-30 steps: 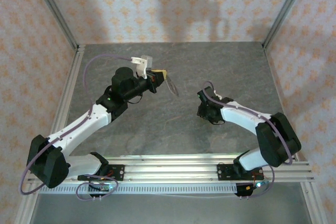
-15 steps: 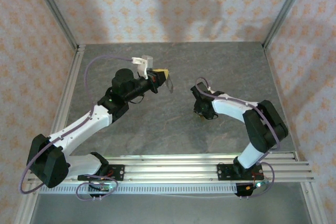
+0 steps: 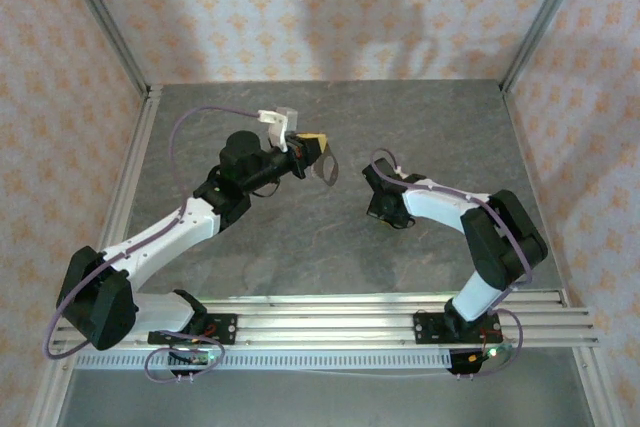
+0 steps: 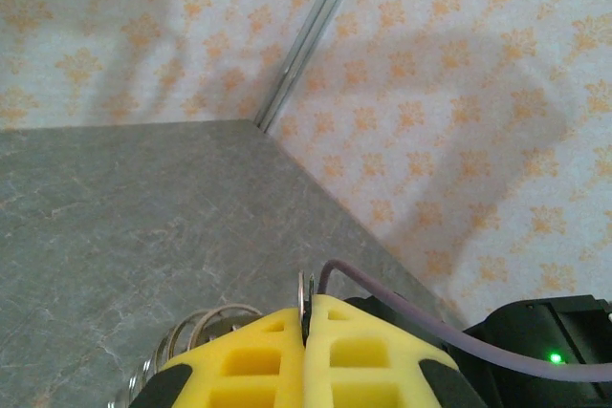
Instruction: Put the keys on the keyring
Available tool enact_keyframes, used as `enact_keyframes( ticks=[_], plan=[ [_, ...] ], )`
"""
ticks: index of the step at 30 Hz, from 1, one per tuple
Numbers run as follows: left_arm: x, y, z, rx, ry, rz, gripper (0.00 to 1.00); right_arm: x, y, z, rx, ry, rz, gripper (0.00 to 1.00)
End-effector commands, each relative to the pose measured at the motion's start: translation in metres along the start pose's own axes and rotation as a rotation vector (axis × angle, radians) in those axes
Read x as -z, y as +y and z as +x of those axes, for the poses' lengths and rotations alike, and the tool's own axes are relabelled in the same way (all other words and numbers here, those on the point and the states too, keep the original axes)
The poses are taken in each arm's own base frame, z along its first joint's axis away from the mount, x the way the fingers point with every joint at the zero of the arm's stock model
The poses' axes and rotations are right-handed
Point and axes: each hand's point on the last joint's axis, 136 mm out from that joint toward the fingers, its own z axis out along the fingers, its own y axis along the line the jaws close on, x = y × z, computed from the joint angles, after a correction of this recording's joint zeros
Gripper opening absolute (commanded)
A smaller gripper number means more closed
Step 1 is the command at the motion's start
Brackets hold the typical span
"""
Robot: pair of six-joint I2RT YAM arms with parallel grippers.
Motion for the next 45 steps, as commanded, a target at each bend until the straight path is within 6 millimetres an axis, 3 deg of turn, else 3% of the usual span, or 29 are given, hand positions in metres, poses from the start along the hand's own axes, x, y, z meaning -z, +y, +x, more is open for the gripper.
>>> enact_keyframes(
  ticks=[1,5,14,20,24,25,29,37,45],
  plan=[
    [-0.001,-0.014,-0.011,-0.008,-0.046,0.053,0.00,0.009,-0.009,0.002,0.016,-0.006,0.032,0.00],
    [-0.002,-0.013,-0.009,-0.013,-0.035,0.046,0.00,0.021,-0.008,-0.004,0.012,-0.032,0.013,0.00],
    [0.001,-0.016,-0.006,-0.120,0.035,-0.006,0.00,0.079,0.009,-0.033,-0.011,-0.154,-0.181,0.00],
    [-0.002,0.002,0.005,-0.231,0.136,-0.140,0.00,0.104,0.026,-0.051,-0.078,-0.192,-0.413,0.00],
    [0.002,0.009,0.005,-0.250,0.091,-0.167,0.00,0.119,0.035,-0.063,-0.115,-0.201,-0.584,0.00],
    [0.003,0.011,0.004,-0.250,0.071,-0.176,0.00,0.133,0.039,-0.067,-0.114,-0.220,-0.650,0.00],
    [0.001,0.016,0.003,-0.255,0.046,-0.185,0.00,0.155,0.049,-0.075,-0.096,-0.232,-0.823,0.00],
    [-0.003,-0.014,-0.010,-0.289,-0.017,-0.025,0.00,0.217,0.068,-0.071,0.036,-0.266,-1.222,0.00],
    [-0.003,-0.033,-0.005,-0.290,0.011,0.085,0.00,0.250,0.071,-0.059,0.121,-0.286,-1.356,0.00]
  ],
)
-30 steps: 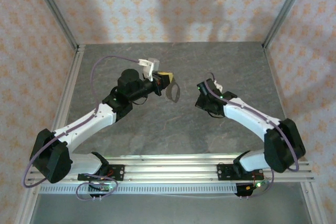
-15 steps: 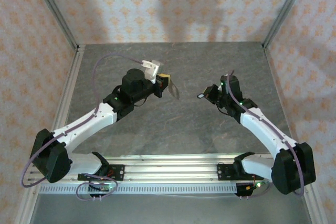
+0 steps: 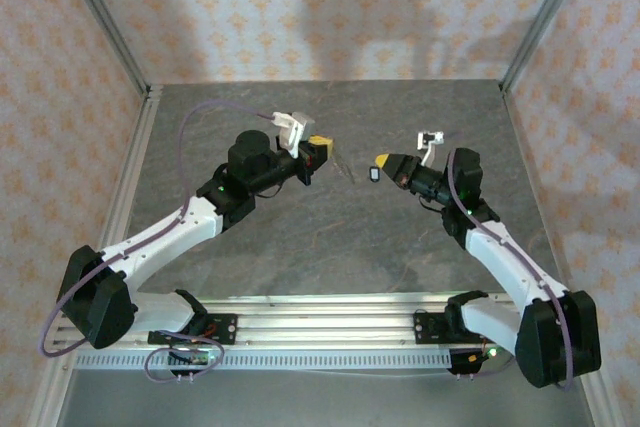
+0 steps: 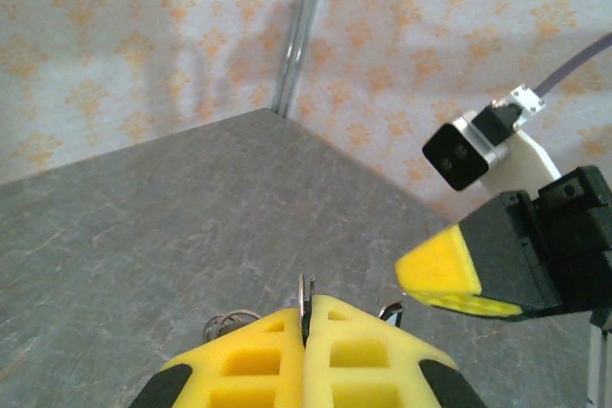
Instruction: Put the keys on the keyring
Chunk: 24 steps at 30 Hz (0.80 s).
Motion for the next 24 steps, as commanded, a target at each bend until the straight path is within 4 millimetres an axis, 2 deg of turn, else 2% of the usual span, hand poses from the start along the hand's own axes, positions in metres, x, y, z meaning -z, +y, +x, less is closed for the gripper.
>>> enact_keyframes(
  ticks=[1,5,8,11,17,20,24],
  plan=[
    [0.003,-0.014,-0.018,-0.042,-0.059,0.078,0.00,0.008,0.035,-0.002,0.082,-0.002,-0.131,0.00],
    [0.005,-0.016,-0.018,-0.042,-0.056,0.085,0.00,0.010,0.031,-0.002,0.075,-0.010,-0.111,0.00],
    [0.008,-0.016,-0.018,-0.043,-0.056,0.079,0.00,0.010,0.010,0.004,0.052,0.003,-0.012,0.00],
    [0.012,-0.016,-0.017,-0.042,-0.063,0.076,0.00,0.012,-0.024,0.014,0.004,0.018,0.131,0.00],
    [0.022,-0.002,-0.012,-0.011,-0.097,0.013,0.00,0.028,-0.113,0.046,-0.104,0.104,0.525,0.01],
    [0.023,0.003,-0.009,0.017,-0.109,-0.004,0.00,0.039,-0.148,0.063,-0.145,0.157,0.686,0.20],
    [0.024,0.005,-0.008,0.027,-0.110,-0.008,0.00,0.045,-0.171,0.083,-0.153,0.216,0.827,0.34]
  ],
)
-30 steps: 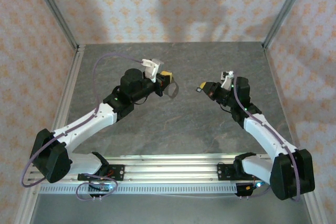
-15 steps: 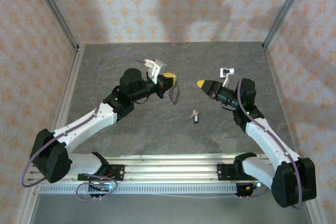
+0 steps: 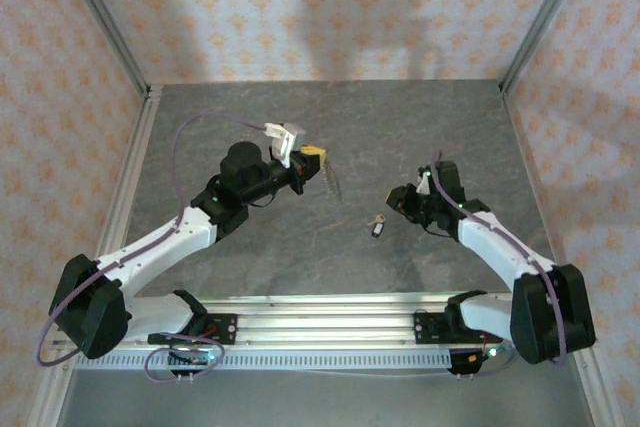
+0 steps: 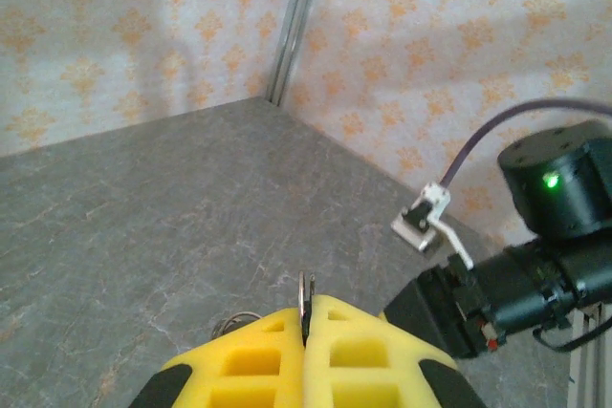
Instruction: Put the keys on the keyring
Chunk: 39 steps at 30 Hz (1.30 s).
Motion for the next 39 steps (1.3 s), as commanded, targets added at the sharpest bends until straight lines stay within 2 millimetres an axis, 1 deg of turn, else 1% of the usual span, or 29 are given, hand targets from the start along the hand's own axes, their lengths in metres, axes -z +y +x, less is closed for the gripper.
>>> enact_keyframes(
  ticks=[1,5,9,22,28,39],
  plan=[
    [0.008,-0.003,-0.029,-0.008,-0.109,-0.002,0.00,-0.002,-0.025,0.009,0.027,0.013,0.188,0.35],
    [0.008,-0.002,-0.028,-0.008,-0.109,-0.003,0.00,-0.009,-0.031,0.014,0.023,0.015,0.273,0.35],
    [0.009,-0.003,-0.026,-0.006,-0.107,0.001,0.00,-0.014,-0.034,0.012,0.019,0.008,0.342,0.34],
    [0.011,-0.004,-0.025,-0.011,-0.119,0.014,0.00,-0.030,-0.021,0.008,0.025,0.026,0.363,0.31],
    [0.012,-0.005,-0.026,-0.017,-0.125,0.020,0.00,-0.039,-0.023,0.010,0.023,0.046,0.381,0.30],
    [0.011,-0.004,-0.026,-0.019,-0.133,0.027,0.00,-0.055,-0.029,0.013,0.020,0.078,0.410,0.24]
  ],
)
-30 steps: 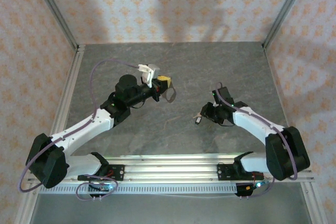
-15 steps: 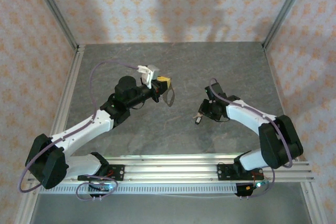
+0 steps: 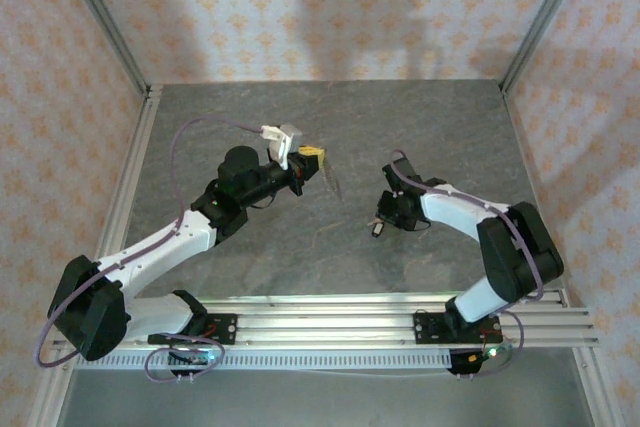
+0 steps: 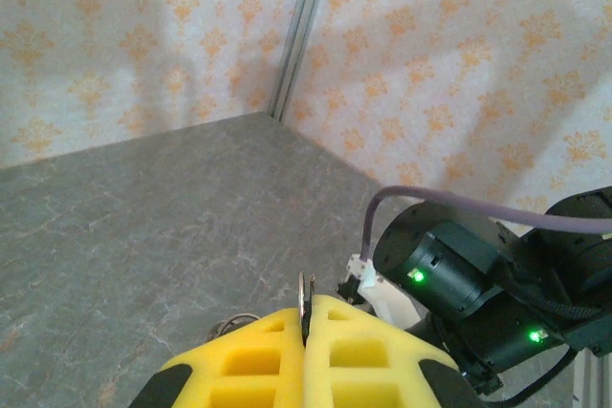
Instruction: Put the keys on the keyring
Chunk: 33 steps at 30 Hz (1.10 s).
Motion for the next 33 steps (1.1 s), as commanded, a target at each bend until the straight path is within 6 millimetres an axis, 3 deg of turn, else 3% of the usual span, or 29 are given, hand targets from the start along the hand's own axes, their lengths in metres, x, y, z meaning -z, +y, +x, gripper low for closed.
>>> enact_keyframes(
  ticks=[1,18,22,33],
  plan=[
    [0.006,-0.006,-0.023,-0.020,-0.084,0.029,0.00,-0.001,0.005,-0.007,-0.002,-0.017,0.013,0.24],
    [0.002,-0.002,-0.017,0.001,-0.071,0.029,0.00,0.001,0.008,-0.009,0.020,-0.020,0.010,0.00],
    [0.001,-0.001,-0.016,0.002,-0.061,0.022,0.00,0.020,0.023,-0.022,0.023,-0.069,-0.072,0.00],
    [-0.005,0.008,-0.010,0.004,-0.027,-0.016,0.00,0.101,0.082,-0.057,0.038,-0.184,-0.546,0.00]
  ],
)
